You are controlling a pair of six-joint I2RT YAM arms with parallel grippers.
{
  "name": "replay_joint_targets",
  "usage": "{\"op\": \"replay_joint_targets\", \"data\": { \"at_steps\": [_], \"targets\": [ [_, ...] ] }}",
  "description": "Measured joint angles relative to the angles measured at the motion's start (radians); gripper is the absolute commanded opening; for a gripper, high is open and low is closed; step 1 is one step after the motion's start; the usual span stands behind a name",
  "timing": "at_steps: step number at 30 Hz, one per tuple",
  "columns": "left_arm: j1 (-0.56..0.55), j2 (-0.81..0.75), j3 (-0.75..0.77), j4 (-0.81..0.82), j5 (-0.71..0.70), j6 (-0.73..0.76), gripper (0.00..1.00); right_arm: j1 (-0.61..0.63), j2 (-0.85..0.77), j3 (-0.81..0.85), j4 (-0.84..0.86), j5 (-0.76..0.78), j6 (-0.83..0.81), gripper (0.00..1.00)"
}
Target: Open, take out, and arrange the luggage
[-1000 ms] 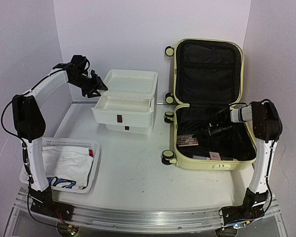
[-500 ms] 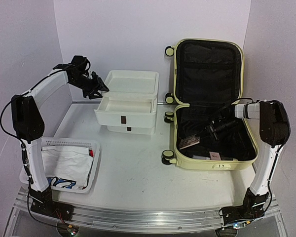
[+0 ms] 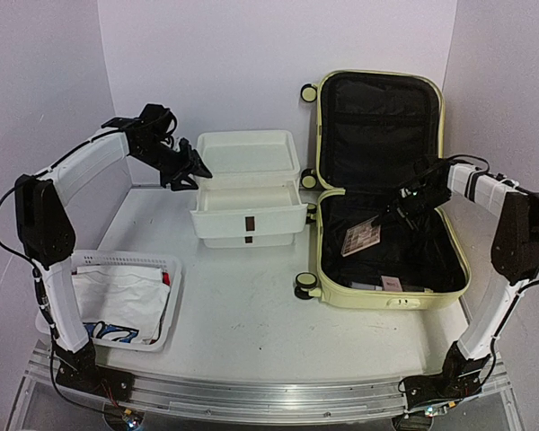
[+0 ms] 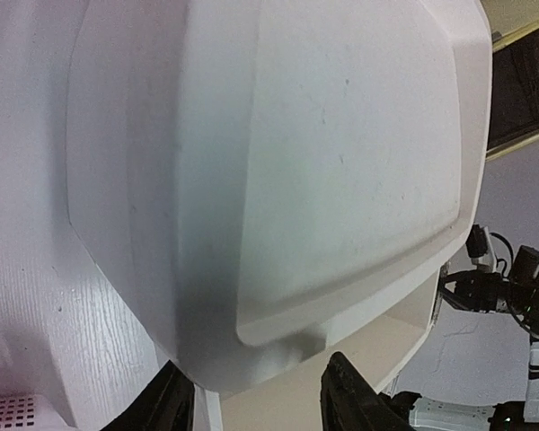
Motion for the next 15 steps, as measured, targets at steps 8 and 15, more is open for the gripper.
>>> {"op": "replay_joint_targets", "data": {
  "at_steps": [8,15],
  "targets": [
    [-0.005,-0.085,-0.031,-0.001,-0.014,0.029,0.60,0.016,-0.020,0.111,-0.086,0.011,-0.058,0.00],
    [0.002,-0.165,-0.048,0.000,-0.045,0.060,0.64,0.122,-0.033,0.304,-0.095,0.019,0.022,0.00]
  ]
}}
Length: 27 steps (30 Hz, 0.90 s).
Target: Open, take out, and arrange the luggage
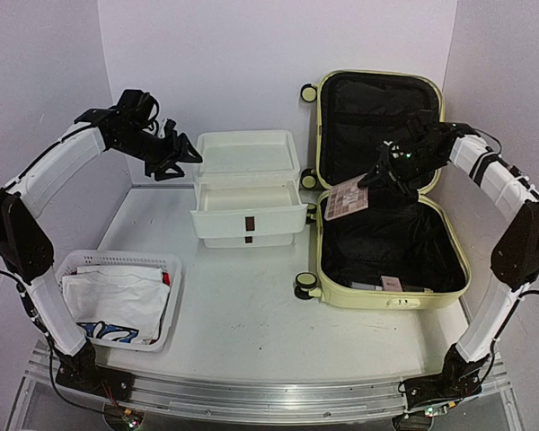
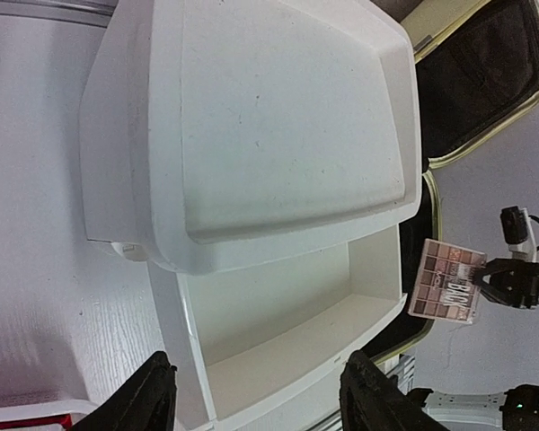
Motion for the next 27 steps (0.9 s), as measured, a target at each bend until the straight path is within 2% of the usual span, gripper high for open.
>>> {"op": "replay_joint_targets", "data": {
  "at_steps": [5,9,14,21,27],
  "targets": [
    [0.006,-0.058,-0.044,-0.003,-0.032,0.041,0.65,0.088,-0.041,0.072,0.011,0.047,0.135,0.00],
    [0.008,-0.106,-0.063,-0.009,-0.073,0.073,0.66,0.166,-0.077,0.074,0.072,0.143,0.332,0.00],
    [0.010,-0.163,-0.098,-0.005,-0.103,0.129,0.65,0.285,-0.083,0.108,0.111,0.365,0.558,0.00],
    [0.010,-0.285,-0.351,0.115,-0.177,0.162,0.63,0.430,-0.064,0.198,0.155,0.637,0.829,0.00],
    [0.010,-0.336,-0.463,0.188,-0.204,0.122,0.64,0.567,-0.014,0.270,0.159,0.869,1.043,0.00]
  ]
}}
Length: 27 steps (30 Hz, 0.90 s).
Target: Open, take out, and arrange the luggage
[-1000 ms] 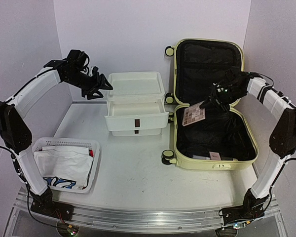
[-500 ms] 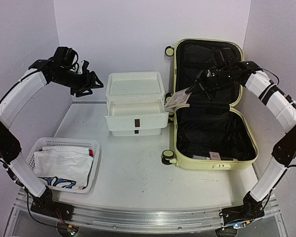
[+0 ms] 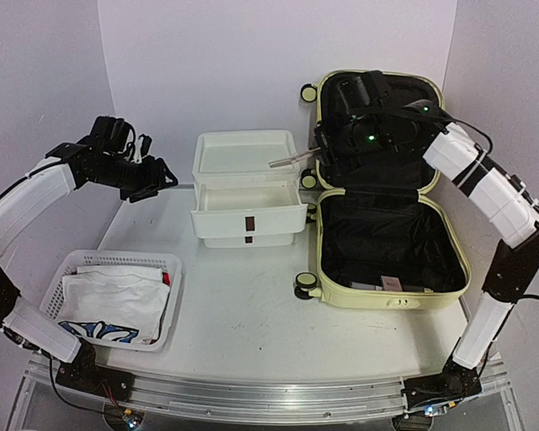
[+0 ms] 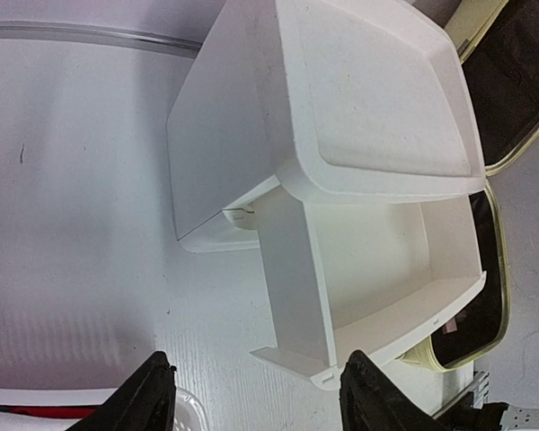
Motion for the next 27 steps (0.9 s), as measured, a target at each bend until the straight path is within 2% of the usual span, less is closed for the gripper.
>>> {"op": "replay_joint_targets", "data": {
  "at_steps": [5,10,27],
  "targets": [
    [0.000,-0.103,-0.071,0.044,-0.027,-0.009,0.65,0.103,0.116,0.134,-0.048,0.150,0.097,0.00],
    [0.000,-0.191,-0.123,0.091,-0.040,-0.016,0.65,0.156,0.190,0.183,-0.091,0.230,0.169,0.00],
    [-0.001,-0.270,-0.196,0.121,-0.046,-0.018,0.67,0.179,0.353,0.241,-0.116,0.312,0.308,0.00]
  ]
}}
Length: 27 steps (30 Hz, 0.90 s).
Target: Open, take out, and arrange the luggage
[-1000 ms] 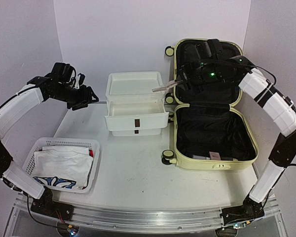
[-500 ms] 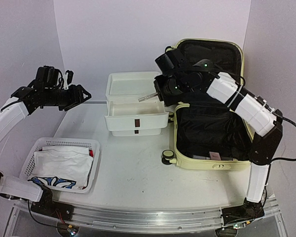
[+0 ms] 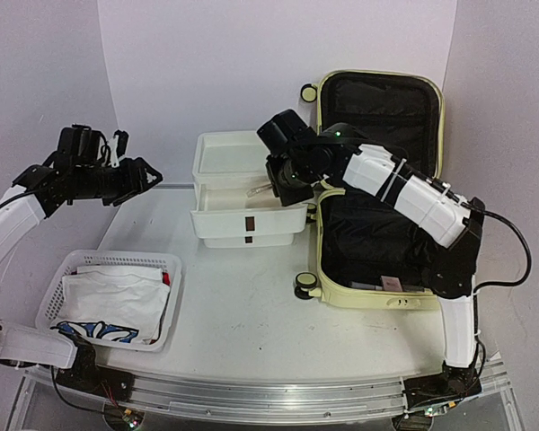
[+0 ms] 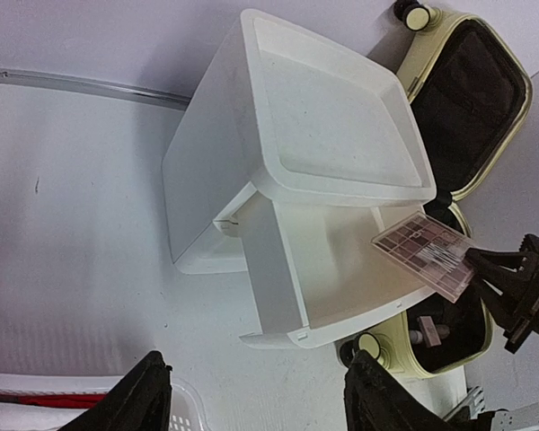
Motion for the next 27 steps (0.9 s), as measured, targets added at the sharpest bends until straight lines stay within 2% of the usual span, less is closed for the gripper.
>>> {"op": "replay_joint_targets", "data": {
  "at_steps": [15,27],
  "targets": [
    [0.000,-0.059,-0.034,0.006,0.011,0.001,0.67,0.001,0.138,0.113,0.021,0.070,0.048,0.00],
    [0.000,-0.109,-0.051,0.007,-0.012,0.001,0.67,-0.030,0.232,0.186,0.043,0.085,0.050,0.12]
  ]
}}
